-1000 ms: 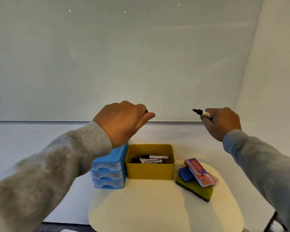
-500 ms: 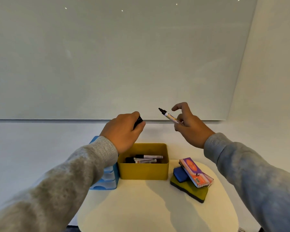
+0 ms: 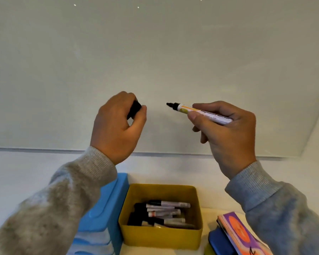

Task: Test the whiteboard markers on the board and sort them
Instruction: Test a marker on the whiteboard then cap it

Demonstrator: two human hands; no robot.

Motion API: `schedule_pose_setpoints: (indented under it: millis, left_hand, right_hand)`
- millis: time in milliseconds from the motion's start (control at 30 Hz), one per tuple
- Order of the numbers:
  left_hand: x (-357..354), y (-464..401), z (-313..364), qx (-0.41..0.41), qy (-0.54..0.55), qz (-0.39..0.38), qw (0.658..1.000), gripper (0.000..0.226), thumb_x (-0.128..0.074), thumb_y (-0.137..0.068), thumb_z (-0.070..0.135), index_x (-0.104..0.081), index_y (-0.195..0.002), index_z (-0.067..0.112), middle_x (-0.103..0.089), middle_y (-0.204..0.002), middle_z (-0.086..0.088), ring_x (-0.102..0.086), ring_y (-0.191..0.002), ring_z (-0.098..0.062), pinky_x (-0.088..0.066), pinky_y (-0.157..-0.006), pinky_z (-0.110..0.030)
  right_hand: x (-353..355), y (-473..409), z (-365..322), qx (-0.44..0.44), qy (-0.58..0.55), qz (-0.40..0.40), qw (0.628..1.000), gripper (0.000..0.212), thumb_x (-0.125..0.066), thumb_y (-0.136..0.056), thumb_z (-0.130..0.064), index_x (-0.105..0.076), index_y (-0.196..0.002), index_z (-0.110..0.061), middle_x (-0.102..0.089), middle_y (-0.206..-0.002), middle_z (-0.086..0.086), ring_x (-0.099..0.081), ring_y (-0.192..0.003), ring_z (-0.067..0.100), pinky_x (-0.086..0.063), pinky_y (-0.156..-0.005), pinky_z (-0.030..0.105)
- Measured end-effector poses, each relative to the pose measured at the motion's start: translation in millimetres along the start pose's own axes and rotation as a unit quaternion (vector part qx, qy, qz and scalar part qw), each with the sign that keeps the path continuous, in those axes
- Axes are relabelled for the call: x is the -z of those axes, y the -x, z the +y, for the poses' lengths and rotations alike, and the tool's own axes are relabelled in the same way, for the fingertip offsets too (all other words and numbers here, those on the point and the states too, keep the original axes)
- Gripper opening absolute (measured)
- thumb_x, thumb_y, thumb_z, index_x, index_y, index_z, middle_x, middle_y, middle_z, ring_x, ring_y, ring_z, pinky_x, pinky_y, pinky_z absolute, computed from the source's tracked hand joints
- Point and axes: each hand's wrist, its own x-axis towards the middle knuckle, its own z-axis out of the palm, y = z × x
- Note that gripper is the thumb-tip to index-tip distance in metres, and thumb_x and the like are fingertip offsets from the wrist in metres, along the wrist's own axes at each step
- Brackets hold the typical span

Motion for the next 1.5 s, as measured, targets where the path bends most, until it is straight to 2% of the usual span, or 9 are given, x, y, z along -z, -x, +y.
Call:
schedule_pose_setpoints:
  millis: [233,367,467,567,833,1033,1200,1333,1500]
  left_hand:
    - [-6,-45,3,-0.052,-0.019,0.039,0.998,0.019,-0.052,-0.099,0.026,-0.055,-0.085,0.015,-0.050,-0.082,0.006,-0.044,-0.077,-0.015,-0.040,-0.067,-0.031]
    - [-6,-73,6,-0.093,-0.016,0.044,0.995,0.021,-0.051,-0.100,0.028,-0.065,-0.108,0.016,-0.059,-0.116,0.003,-0.052,-0.109,-0.018,-0.050,-0.087,-0.043]
    - [-4,-97,10,-0.122,-0.073,0.054,0.988,0.039,-0.048,-0.102,0.034,-0.057,-0.137,0.018,-0.045,-0.151,-0.001,-0.037,-0.142,-0.022,-0.038,-0.112,-0.046]
    - [-7,-114,9,-0.124,-0.151,0.032,0.980,0.054,-0.040,-0.106,0.038,-0.031,-0.156,0.021,-0.016,-0.166,-0.003,-0.009,-0.154,-0.023,-0.019,-0.123,-0.047]
    - [-21,-117,-5,-0.135,-0.249,0.020,0.959,0.064,-0.039,-0.106,0.039,-0.015,-0.160,0.015,-0.003,-0.168,-0.010,0.000,-0.154,-0.031,-0.017,-0.123,-0.053]
    - [-21,-113,-10,-0.146,-0.244,0.021,0.958,0.065,-0.040,-0.106,0.038,-0.013,-0.160,0.015,-0.001,-0.168,-0.009,0.002,-0.155,-0.029,-0.017,-0.123,-0.053]
    - [-26,-98,-25,-0.168,-0.242,0.037,0.955,0.062,-0.042,-0.107,0.036,-0.018,-0.159,0.012,-0.007,-0.167,-0.013,-0.003,-0.154,-0.031,-0.020,-0.122,-0.055]
    - [-27,-96,-26,-0.172,-0.231,0.042,0.957,0.062,-0.041,-0.106,0.037,-0.019,-0.158,0.012,-0.009,-0.167,-0.013,-0.004,-0.154,-0.030,-0.019,-0.122,-0.055]
    - [-31,-94,-27,-0.164,-0.228,0.050,0.958,0.062,-0.040,-0.106,0.036,-0.019,-0.159,0.012,-0.008,-0.167,-0.013,-0.004,-0.154,-0.030,-0.018,-0.122,-0.055]
  right_hand:
    - [-1,-35,-17,0.029,-0.023,0.053,0.998,0.011,-0.082,-0.081,-0.009,-0.078,-0.091,-0.011,-0.073,-0.076,0.004,-0.067,-0.061,0.023,-0.050,-0.048,0.027]
    - [-1,-59,-33,0.051,-0.020,0.065,0.996,0.011,-0.080,-0.082,-0.006,-0.071,-0.088,-0.009,-0.072,-0.079,0.004,-0.066,-0.063,0.021,-0.050,-0.050,0.027]
    - [-3,-80,-50,0.112,0.015,0.086,0.990,0.011,-0.082,-0.081,-0.009,-0.072,-0.085,-0.011,-0.073,-0.079,-0.001,-0.067,-0.064,0.019,-0.053,-0.052,0.030]
    - [-7,-97,-63,0.195,0.085,0.094,0.973,0.010,-0.082,-0.082,-0.013,-0.073,-0.085,-0.014,-0.072,-0.077,-0.006,-0.067,-0.066,0.014,-0.057,-0.057,0.029]
    - [-22,-113,-72,0.378,0.263,0.021,0.887,0.015,-0.079,-0.083,-0.020,-0.068,-0.086,-0.010,-0.063,-0.075,-0.007,-0.058,-0.061,-0.001,-0.043,-0.058,0.004]
    - [-24,-107,-59,0.394,0.313,-0.095,0.859,0.011,-0.071,-0.087,-0.021,-0.065,-0.090,-0.012,-0.059,-0.080,-0.004,-0.051,-0.064,0.006,-0.041,-0.058,0.009]
    - [-20,-124,-63,0.384,0.278,-0.039,0.880,0.005,-0.069,-0.089,-0.011,-0.072,-0.093,-0.008,-0.067,-0.089,0.001,-0.061,-0.077,0.009,-0.049,-0.068,0.014]
    - [-24,-107,-43,0.424,0.319,-0.125,0.838,0.009,-0.072,-0.090,-0.012,-0.073,-0.095,-0.005,-0.067,-0.092,0.005,-0.062,-0.078,0.014,-0.053,-0.070,0.022]
    - [-10,-122,-57,0.414,0.280,-0.003,0.866,0.005,-0.074,-0.088,-0.006,-0.072,-0.087,-0.002,-0.066,-0.085,0.007,-0.062,-0.074,0.017,-0.049,-0.068,0.022]
